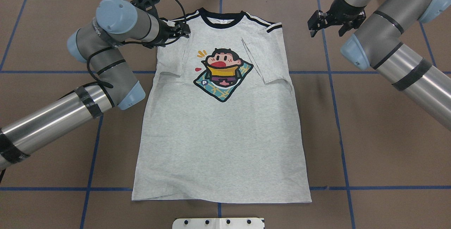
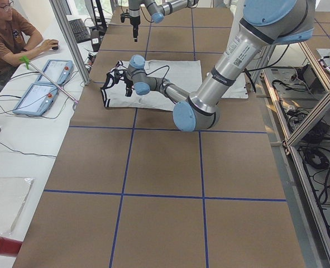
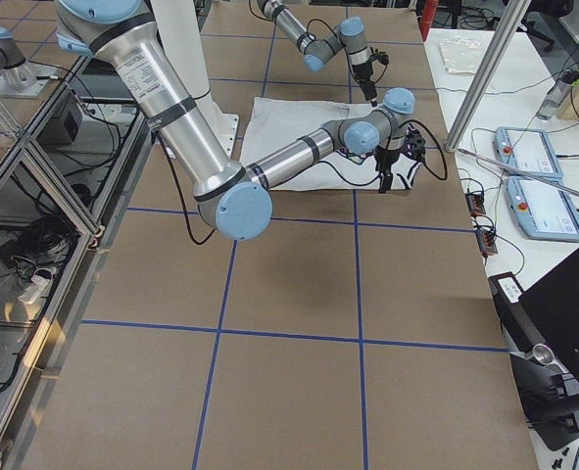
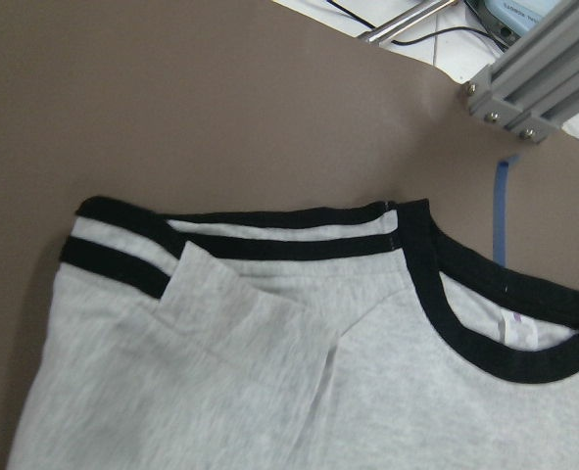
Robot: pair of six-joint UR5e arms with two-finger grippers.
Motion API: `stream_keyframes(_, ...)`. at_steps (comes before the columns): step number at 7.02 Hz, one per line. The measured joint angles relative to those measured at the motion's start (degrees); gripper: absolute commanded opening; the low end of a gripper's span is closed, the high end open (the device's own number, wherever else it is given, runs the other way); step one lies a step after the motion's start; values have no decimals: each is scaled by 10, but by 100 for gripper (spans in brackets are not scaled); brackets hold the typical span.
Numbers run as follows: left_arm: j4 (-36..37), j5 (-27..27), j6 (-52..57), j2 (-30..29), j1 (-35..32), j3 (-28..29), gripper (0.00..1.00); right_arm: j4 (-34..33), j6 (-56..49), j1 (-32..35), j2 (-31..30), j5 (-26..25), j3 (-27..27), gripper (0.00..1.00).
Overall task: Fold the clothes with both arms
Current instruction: 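Fold the sleeve inward onto the shirt body with the left gripper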
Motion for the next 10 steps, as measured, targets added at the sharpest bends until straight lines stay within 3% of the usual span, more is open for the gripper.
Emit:
stream_keyframes(2,71,-10,-1,46,33,-101,99,0,0,0,0,0,0,100)
stream_keyframes(3,86,-7,-4,64,51,-124,99,0,1,-1,0,0,0,100)
stream_keyframes(6,90,23,-3,78,87,-119,99,3,2,-3,0,-1,2,100)
stream_keyframes(10,82,47,20,77,83,-93,99,4,4,-3,0,0,6,100)
